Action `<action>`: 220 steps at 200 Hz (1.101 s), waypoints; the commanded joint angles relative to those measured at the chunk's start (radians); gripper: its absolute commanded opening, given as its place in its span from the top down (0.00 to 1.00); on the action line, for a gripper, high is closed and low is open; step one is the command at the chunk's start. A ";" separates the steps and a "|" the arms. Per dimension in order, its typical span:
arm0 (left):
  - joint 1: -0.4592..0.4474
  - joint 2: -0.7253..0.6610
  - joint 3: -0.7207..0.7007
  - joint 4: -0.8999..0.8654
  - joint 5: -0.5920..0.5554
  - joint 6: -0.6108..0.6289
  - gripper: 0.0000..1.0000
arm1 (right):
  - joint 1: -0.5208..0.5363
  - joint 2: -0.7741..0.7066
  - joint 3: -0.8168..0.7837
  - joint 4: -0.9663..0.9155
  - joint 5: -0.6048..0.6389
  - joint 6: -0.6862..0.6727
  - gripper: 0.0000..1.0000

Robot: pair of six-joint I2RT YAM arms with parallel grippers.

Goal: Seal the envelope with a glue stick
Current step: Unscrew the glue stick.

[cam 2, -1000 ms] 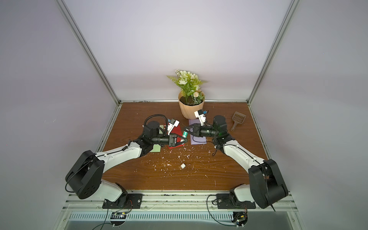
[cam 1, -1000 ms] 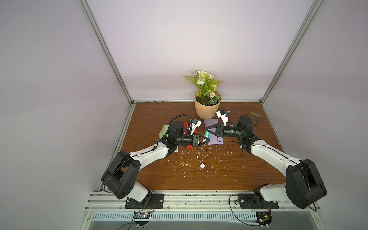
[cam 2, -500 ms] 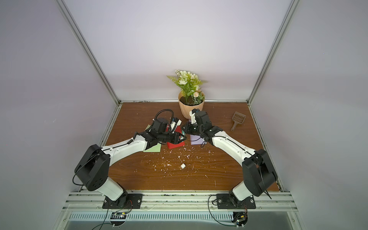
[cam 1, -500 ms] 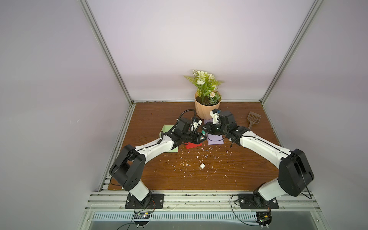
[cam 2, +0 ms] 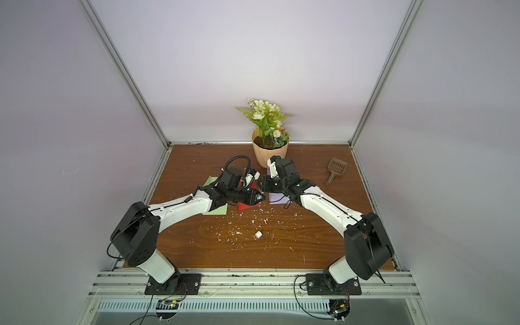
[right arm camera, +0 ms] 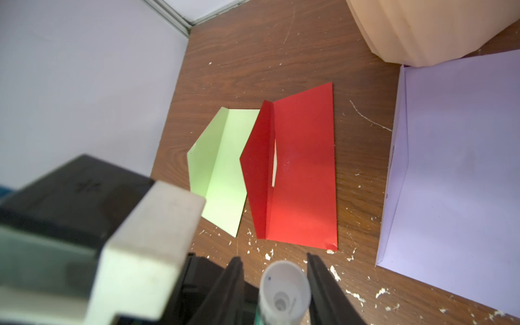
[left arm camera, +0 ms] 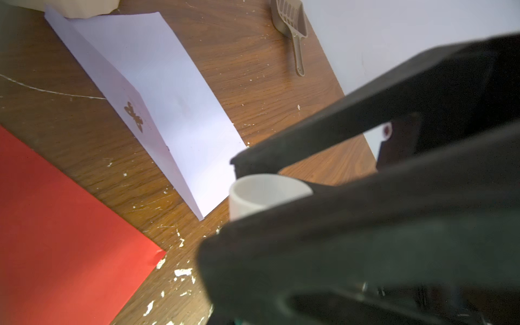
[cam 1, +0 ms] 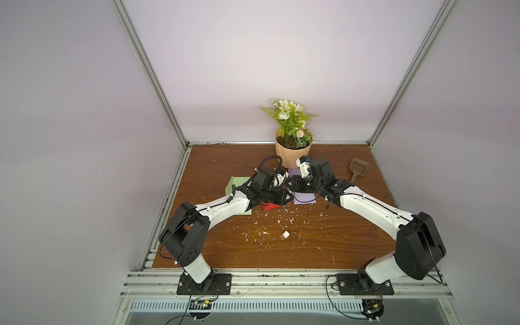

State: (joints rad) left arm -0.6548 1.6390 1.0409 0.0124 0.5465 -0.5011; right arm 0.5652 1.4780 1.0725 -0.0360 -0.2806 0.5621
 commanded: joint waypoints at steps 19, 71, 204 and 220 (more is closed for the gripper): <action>0.046 -0.087 -0.089 0.152 0.190 -0.058 1.00 | -0.088 -0.094 -0.086 0.306 -0.465 0.089 0.54; 0.055 -0.142 -0.151 0.346 0.309 -0.138 1.00 | -0.116 -0.095 -0.131 0.457 -0.612 0.168 0.41; 0.061 -0.171 -0.200 0.458 0.336 -0.198 1.00 | -0.168 -0.088 -0.260 0.814 -0.685 0.416 0.41; 0.061 -0.166 -0.201 0.463 0.336 -0.201 1.00 | -0.157 -0.071 -0.265 0.881 -0.689 0.461 0.43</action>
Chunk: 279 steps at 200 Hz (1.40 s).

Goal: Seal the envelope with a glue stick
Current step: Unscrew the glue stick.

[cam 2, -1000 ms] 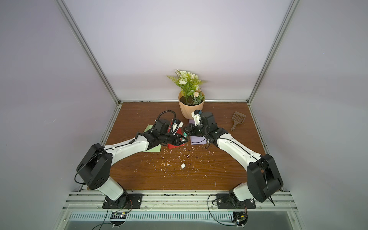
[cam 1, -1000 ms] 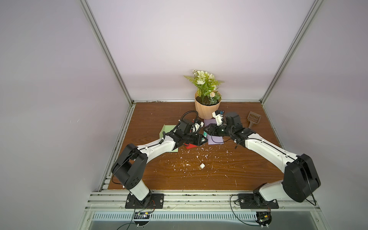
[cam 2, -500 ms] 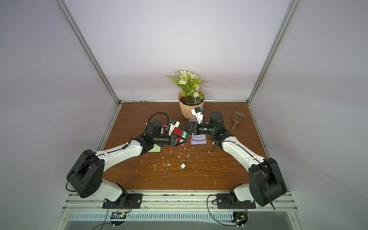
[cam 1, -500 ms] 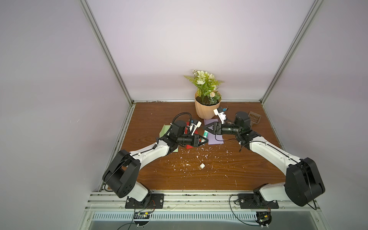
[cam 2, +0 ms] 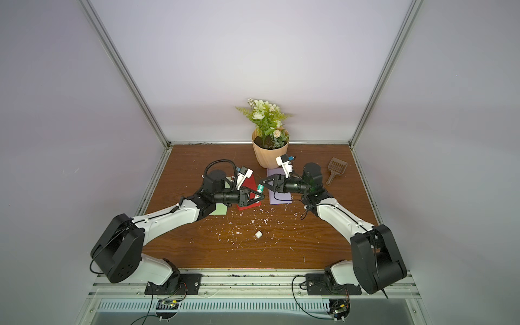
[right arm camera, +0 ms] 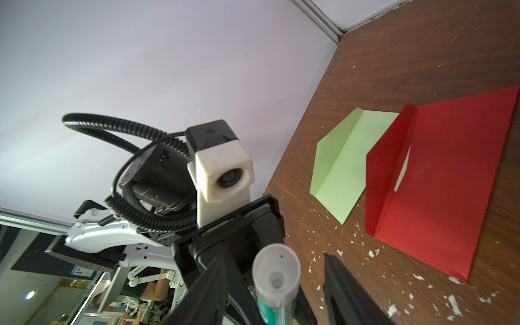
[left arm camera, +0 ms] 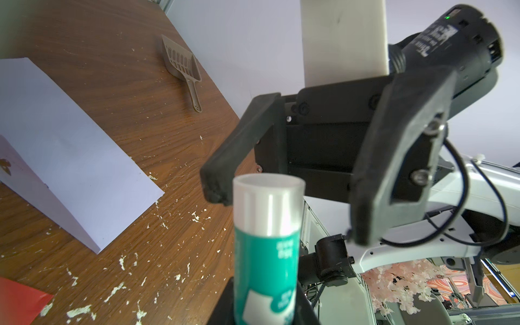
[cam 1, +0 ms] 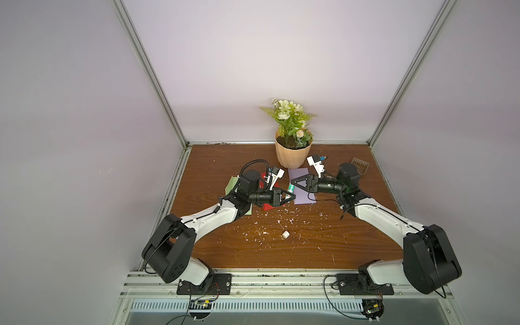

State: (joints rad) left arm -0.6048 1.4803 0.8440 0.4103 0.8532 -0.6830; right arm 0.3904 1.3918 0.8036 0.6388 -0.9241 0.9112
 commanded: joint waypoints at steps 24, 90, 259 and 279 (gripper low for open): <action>0.011 -0.008 -0.009 0.061 0.021 -0.018 1.00 | 0.025 0.035 0.003 0.249 -0.051 0.143 0.43; 0.013 -0.012 0.013 0.054 -0.014 -0.015 1.00 | 0.053 0.042 -0.015 0.182 -0.038 0.091 0.43; 0.084 -0.022 0.026 -0.129 -0.090 0.041 0.31 | 0.052 -0.073 0.052 -0.287 0.421 -0.268 1.00; 0.085 0.004 0.079 -0.256 -0.173 0.097 0.31 | 0.060 -0.096 0.031 -0.304 0.579 -0.315 1.00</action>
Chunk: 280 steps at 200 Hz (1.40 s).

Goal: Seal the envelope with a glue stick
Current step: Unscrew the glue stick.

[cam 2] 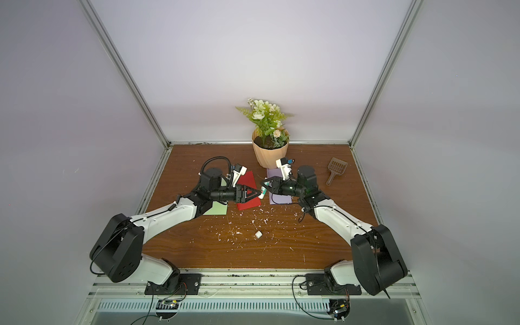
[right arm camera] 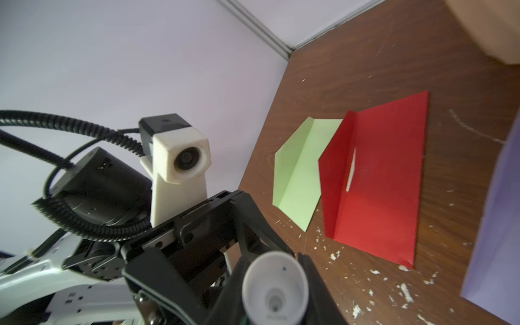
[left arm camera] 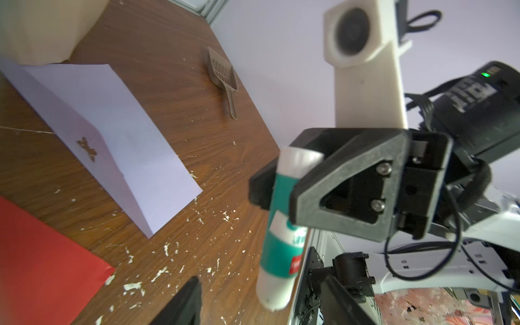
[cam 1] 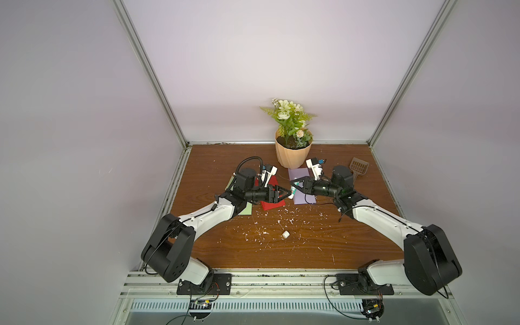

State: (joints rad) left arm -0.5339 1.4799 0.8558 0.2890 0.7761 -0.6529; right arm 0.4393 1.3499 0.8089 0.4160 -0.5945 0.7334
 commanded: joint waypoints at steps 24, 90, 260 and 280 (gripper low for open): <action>0.004 0.057 0.136 -0.244 -0.190 0.099 0.32 | 0.030 -0.068 -0.013 -0.036 0.396 -0.190 1.00; -0.067 0.173 0.247 -0.286 -0.264 0.121 0.31 | 0.108 -0.138 -0.154 0.200 0.586 -0.422 1.00; -0.075 0.079 0.131 0.084 0.094 0.203 0.16 | 0.032 0.004 0.064 0.039 -0.089 0.036 1.00; -0.076 0.092 0.142 0.075 0.108 0.199 0.25 | 0.031 0.012 0.059 0.046 -0.101 0.053 1.00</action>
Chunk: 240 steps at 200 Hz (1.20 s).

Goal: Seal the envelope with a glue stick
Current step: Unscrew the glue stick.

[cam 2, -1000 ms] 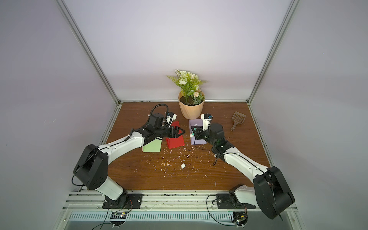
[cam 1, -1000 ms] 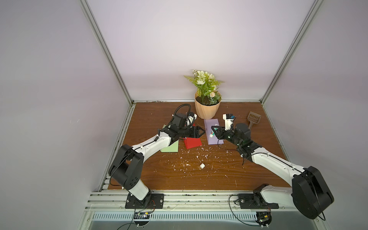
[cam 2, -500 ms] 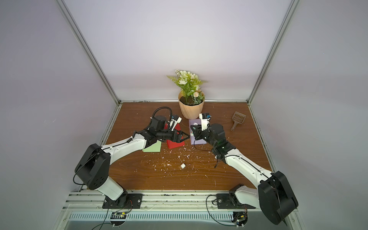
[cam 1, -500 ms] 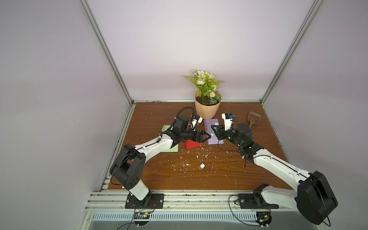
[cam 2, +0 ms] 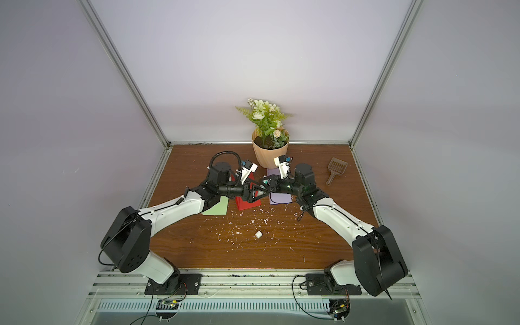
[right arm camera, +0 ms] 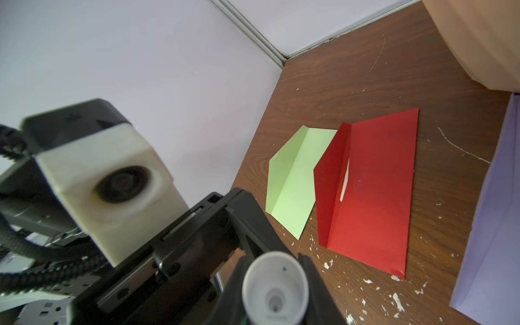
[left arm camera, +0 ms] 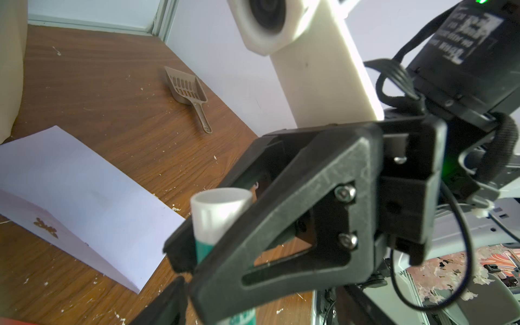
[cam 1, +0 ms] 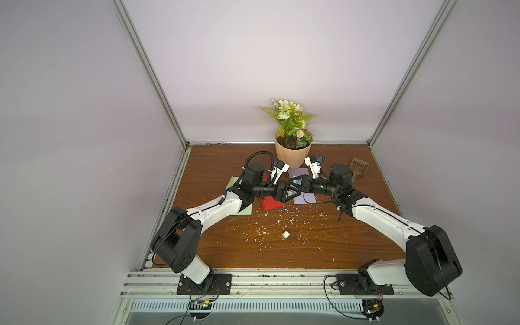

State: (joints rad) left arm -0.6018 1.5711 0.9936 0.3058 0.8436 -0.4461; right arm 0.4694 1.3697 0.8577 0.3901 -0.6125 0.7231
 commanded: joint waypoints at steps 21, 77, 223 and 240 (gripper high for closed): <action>-0.009 -0.001 0.004 0.036 0.053 -0.004 0.36 | 0.000 -0.008 0.013 0.050 -0.068 0.049 1.00; -0.009 -0.001 0.005 -0.049 0.030 0.020 0.81 | -0.003 -0.007 0.030 0.022 -0.045 0.025 1.00; -0.007 -0.016 -0.028 0.064 -0.008 -0.056 1.00 | -0.071 -0.033 -0.060 0.319 -0.238 0.218 0.44; -0.007 -0.012 -0.037 0.114 -0.004 -0.088 1.00 | -0.070 -0.027 -0.090 0.403 -0.262 0.274 0.45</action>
State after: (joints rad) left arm -0.6025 1.5745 0.9661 0.3130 0.8330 -0.4866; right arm 0.3985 1.3617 0.7956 0.5884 -0.7898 0.8810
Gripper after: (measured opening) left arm 0.274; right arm 0.559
